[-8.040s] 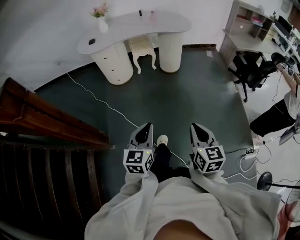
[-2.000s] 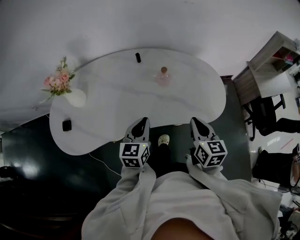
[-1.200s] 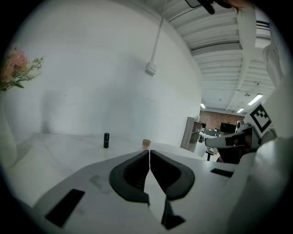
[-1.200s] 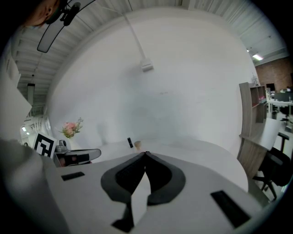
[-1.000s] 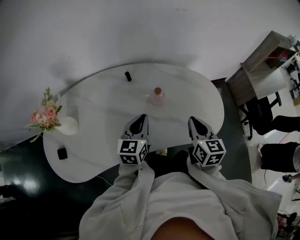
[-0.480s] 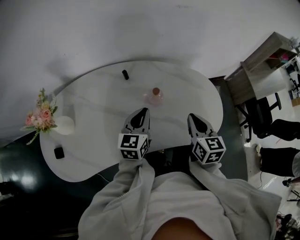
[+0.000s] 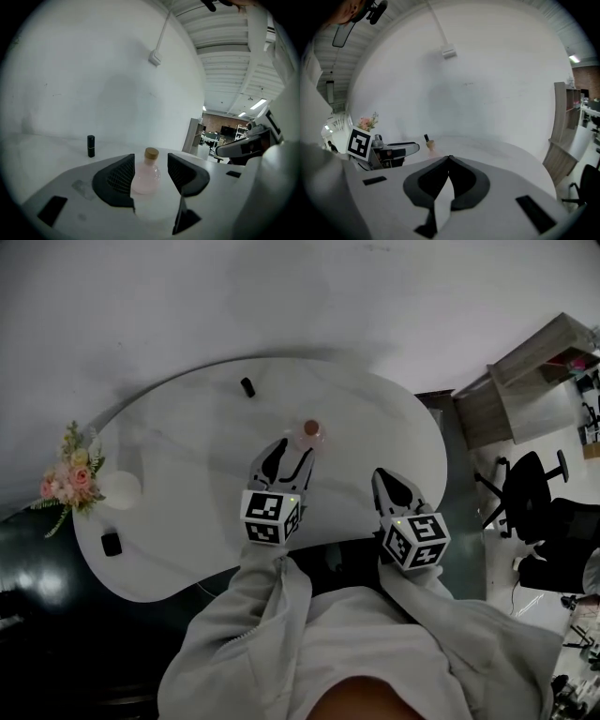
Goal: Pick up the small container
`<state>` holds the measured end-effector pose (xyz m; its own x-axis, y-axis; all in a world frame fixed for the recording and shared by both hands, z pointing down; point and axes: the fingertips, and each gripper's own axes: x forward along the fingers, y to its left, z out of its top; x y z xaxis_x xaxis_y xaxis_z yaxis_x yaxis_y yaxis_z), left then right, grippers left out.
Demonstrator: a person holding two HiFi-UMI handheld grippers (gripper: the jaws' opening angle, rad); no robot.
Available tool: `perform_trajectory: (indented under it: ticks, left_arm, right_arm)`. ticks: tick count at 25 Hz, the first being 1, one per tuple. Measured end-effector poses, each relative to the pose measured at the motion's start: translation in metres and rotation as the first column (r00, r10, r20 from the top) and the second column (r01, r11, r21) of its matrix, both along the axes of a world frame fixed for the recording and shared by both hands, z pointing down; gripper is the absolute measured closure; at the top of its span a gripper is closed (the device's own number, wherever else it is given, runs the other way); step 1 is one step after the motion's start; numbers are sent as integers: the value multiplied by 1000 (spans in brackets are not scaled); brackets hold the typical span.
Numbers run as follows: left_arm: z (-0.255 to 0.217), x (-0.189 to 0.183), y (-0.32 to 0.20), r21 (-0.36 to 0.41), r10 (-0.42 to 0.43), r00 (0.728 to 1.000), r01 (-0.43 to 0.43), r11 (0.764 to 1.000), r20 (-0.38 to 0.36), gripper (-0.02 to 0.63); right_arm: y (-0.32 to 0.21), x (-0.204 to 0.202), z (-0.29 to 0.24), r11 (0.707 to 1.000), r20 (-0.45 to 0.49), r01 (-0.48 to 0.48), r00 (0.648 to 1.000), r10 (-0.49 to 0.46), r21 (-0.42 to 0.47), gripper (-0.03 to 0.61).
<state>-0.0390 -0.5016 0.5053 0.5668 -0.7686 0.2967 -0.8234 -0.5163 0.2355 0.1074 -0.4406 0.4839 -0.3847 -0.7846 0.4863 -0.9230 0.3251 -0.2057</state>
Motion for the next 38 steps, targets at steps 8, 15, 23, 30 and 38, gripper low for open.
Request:
perform_trajectory:
  ticks: [8, 15, 23, 30, 38]
  left_arm:
    - [17, 24, -32, 38, 43, 996, -46, 998, 82, 399]
    - [26, 40, -46, 53, 70, 990, -77, 996, 120, 399]
    - [28, 49, -54, 80, 58, 987, -70, 994, 150, 399]
    - [29, 46, -64, 109, -7, 977, -17, 994, 213, 473]
    - [30, 44, -66, 112, -30, 974, 5, 994, 225, 495]
  right_arm:
    - [-9, 4, 15, 999, 11, -12, 1000, 12, -45, 528]
    - [-14, 9, 25, 996, 27, -36, 999, 38, -80, 528]
    - [-19, 10, 30, 995, 23, -18, 1000, 21, -103, 528]
    - [-20, 18, 30, 995, 13, -20, 1000, 21, -102, 528]
    - [-18, 25, 28, 995, 16, -25, 1000, 26, -96, 528]
